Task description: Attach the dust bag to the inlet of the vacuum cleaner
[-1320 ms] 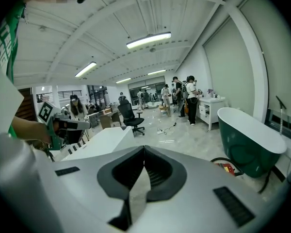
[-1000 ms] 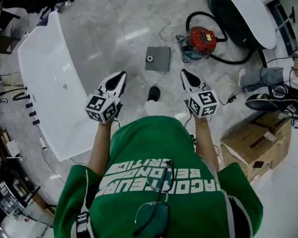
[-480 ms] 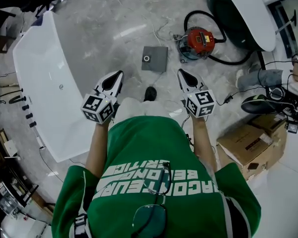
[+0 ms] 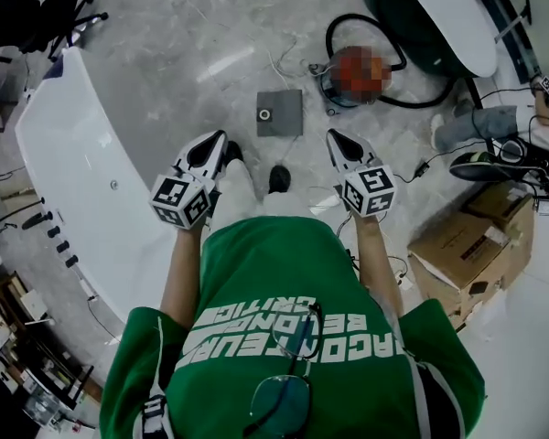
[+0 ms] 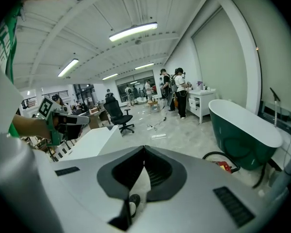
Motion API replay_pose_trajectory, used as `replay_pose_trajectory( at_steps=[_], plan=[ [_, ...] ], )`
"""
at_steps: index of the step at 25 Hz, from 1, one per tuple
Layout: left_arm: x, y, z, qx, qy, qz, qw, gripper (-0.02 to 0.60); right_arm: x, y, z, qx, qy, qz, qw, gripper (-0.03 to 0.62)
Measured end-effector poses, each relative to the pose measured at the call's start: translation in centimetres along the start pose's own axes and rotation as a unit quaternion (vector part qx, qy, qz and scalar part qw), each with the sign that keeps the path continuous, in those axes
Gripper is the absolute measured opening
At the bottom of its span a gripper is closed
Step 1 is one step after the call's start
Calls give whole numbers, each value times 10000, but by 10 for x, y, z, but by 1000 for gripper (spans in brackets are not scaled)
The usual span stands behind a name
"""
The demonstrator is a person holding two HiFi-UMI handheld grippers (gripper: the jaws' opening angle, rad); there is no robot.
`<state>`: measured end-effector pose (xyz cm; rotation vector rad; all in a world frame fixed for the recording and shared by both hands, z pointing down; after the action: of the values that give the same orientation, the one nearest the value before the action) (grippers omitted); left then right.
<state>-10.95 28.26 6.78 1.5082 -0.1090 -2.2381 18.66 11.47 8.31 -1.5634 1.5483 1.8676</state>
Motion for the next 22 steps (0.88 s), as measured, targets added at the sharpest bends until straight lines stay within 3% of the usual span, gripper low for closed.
replay_pose_trajectory(
  at_steps=[12, 22],
  plan=[
    [48, 16, 100, -561, 99, 133, 9983, 5, 40, 47, 40, -640, 183, -2, 9978, 9],
    [64, 28, 147, -1143, 156, 238, 9930, 5, 54, 66, 66, -1138, 323, 24, 9930, 9]
  ],
)
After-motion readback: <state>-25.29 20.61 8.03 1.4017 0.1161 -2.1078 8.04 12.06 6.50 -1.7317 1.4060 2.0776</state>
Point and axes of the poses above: the fingertips, and each gripper's own axes: y forward along the fingers, z to its left, x out of its top, the point moved 10 cm from there along -y, backward along the fingers, and after that the axes turned 6 degrees about -x, right-handed, at the moved point
